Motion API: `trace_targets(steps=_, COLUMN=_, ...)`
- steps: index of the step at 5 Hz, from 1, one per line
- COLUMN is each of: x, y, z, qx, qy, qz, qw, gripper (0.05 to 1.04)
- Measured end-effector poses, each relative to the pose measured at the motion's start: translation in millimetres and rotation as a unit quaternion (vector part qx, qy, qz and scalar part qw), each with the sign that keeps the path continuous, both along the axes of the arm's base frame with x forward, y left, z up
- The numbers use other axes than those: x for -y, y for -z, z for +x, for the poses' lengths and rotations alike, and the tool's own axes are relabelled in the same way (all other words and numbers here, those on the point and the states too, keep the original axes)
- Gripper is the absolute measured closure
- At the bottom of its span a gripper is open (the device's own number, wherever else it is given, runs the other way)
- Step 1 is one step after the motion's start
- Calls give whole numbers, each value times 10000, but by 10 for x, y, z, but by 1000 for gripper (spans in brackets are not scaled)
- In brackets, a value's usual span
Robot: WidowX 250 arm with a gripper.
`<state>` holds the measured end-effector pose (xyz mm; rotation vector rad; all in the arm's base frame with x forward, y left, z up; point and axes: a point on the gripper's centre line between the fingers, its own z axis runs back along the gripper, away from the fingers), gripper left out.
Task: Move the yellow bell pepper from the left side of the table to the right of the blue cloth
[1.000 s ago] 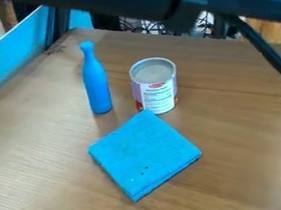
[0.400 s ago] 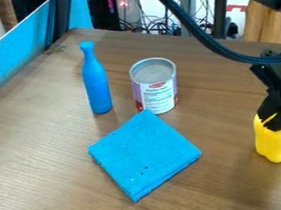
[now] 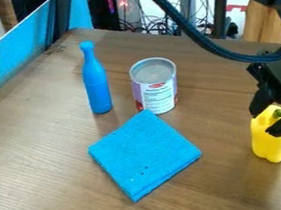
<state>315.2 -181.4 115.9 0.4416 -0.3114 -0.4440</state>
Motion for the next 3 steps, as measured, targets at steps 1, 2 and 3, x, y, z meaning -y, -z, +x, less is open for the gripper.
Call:
trace_targets(steps=1, x=-27, y=-124, z=-89, qx=16, qy=-146, qz=-578, qw=9982, gripper=162)
trace_targets(steps=2, x=-274, y=-477, z=-136, qx=137, qy=-707, qz=-1654, qw=9836, gripper=76)
trace_targets(steps=3, x=-444, y=-794, z=-271, qx=63, qy=-870, qz=-2258, qw=9703, gripper=79)
